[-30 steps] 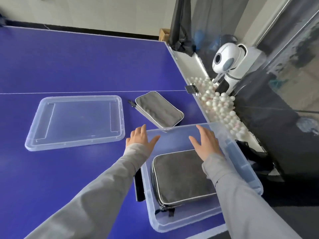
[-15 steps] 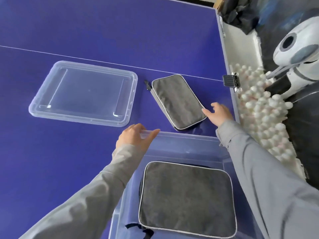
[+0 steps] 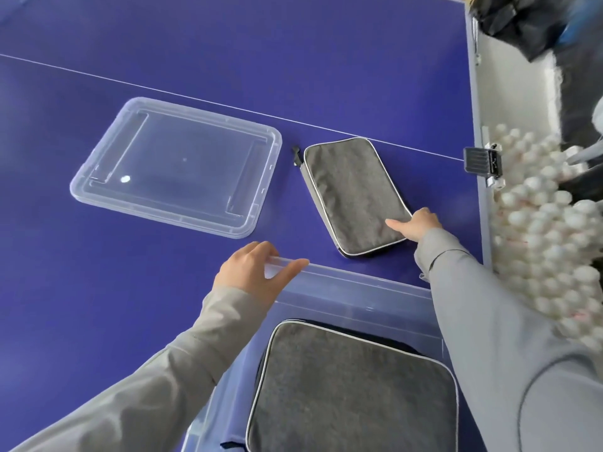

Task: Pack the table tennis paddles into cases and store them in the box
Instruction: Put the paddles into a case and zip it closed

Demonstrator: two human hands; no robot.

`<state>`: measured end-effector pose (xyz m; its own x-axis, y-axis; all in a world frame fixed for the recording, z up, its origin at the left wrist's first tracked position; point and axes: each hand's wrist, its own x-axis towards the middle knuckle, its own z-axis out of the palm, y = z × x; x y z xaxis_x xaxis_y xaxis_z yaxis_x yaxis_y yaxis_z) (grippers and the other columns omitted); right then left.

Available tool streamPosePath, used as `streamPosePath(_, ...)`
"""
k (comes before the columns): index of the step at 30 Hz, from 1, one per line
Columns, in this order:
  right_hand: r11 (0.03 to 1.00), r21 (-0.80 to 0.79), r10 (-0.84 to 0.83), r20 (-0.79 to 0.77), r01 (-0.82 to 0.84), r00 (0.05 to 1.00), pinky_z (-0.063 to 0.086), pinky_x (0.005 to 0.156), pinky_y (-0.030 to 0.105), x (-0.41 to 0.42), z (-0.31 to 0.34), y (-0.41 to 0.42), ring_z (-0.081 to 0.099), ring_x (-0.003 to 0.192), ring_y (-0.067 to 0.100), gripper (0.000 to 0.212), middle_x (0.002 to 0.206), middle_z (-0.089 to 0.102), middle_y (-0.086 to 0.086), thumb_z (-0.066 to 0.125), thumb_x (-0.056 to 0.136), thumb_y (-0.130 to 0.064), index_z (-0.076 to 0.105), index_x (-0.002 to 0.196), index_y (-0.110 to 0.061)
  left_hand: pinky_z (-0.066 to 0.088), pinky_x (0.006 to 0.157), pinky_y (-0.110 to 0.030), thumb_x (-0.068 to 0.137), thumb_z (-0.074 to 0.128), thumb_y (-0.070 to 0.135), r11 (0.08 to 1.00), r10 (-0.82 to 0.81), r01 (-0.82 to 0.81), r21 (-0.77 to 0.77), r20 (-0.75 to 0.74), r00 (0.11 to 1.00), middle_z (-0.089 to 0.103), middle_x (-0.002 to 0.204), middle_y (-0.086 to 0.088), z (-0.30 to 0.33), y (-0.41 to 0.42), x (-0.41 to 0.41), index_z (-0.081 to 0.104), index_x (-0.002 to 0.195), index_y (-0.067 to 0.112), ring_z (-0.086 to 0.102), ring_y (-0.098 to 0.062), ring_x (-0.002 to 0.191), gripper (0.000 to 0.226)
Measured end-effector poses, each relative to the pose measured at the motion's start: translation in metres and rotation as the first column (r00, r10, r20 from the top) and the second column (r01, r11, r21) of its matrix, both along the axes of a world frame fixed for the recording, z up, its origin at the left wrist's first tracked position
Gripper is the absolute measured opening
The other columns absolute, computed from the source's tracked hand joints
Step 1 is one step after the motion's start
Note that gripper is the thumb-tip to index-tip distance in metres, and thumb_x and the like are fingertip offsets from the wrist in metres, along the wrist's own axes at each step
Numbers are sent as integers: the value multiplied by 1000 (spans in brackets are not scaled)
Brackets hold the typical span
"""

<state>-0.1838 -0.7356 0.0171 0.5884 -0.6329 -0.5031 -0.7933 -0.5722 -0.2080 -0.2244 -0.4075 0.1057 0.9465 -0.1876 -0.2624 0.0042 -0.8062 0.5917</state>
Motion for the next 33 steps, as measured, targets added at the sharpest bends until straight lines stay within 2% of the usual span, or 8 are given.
streamPosePath(5,896,378,-355,293,234,887,55,67,41,3,20,13,53,107,29,70,137,37,13,79,74,-21,32,124,-5,47,78,-33,75,55,67,1000,-10,11,15,-24,1000,55,90,10,4,0,0,58,90,20,55,-18,85,49)
streamPosePath(15,791,594,-546,577,147,608,56,48,29,-26,99,49,60,103,26,35,126,46,13,66,84,-9,38,106,-15,43,73,-29,81,50,65,999,-42,42,18,-3,999,56,93,5,9,1,0,55,86,17,52,-19,85,49)
streamPosePath(19,759,645,-603,640,95,476,56,49,27,-56,133,84,59,96,21,34,109,53,7,64,87,-9,37,106,-18,43,92,-35,92,46,49,977,51,-49,-209,4,999,59,102,1,10,6,-1,60,101,13,56,-23,100,40)
streamPosePath(21,738,674,-625,667,29,406,56,50,27,-73,150,111,59,86,18,30,94,55,2,62,88,-9,39,103,-21,40,99,-38,94,48,41,892,154,-167,-420,-64,986,56,100,3,14,13,1,59,101,16,55,-19,97,29)
streamPosePath(24,717,693,-633,693,-76,345,54,54,26,-94,170,160,60,78,17,24,90,58,2,60,90,-11,43,97,-26,44,96,-39,92,46,48,629,208,-372,-682,-314,927,59,104,0,34,35,16,51,98,25,58,-17,89,24)
streamPosePath(29,733,658,-576,734,-169,360,51,58,25,-110,180,264,58,76,11,27,91,63,-4,59,90,-12,47,104,-33,51,53,-24,88,53,52,338,94,-494,-801,-494,865,58,89,0,72,111,58,45,117,21,61,-8,55,43)
streamPosePath(31,758,625,-525,755,-187,393,47,57,19,-110,179,314,53,67,6,32,81,63,-11,59,90,-9,46,102,-35,56,62,-29,85,64,40,201,138,-525,-827,-507,851,64,97,-4,77,151,71,50,116,16,66,-15,72,42)
streamPosePath(33,762,607,-478,762,-226,437,49,63,21,-106,171,365,54,69,8,36,81,63,-10,60,89,-5,44,103,-34,56,62,-25,80,72,30,230,240,-499,-836,-448,861,66,100,-4,80,199,79,53,115,13,64,-18,84,43)
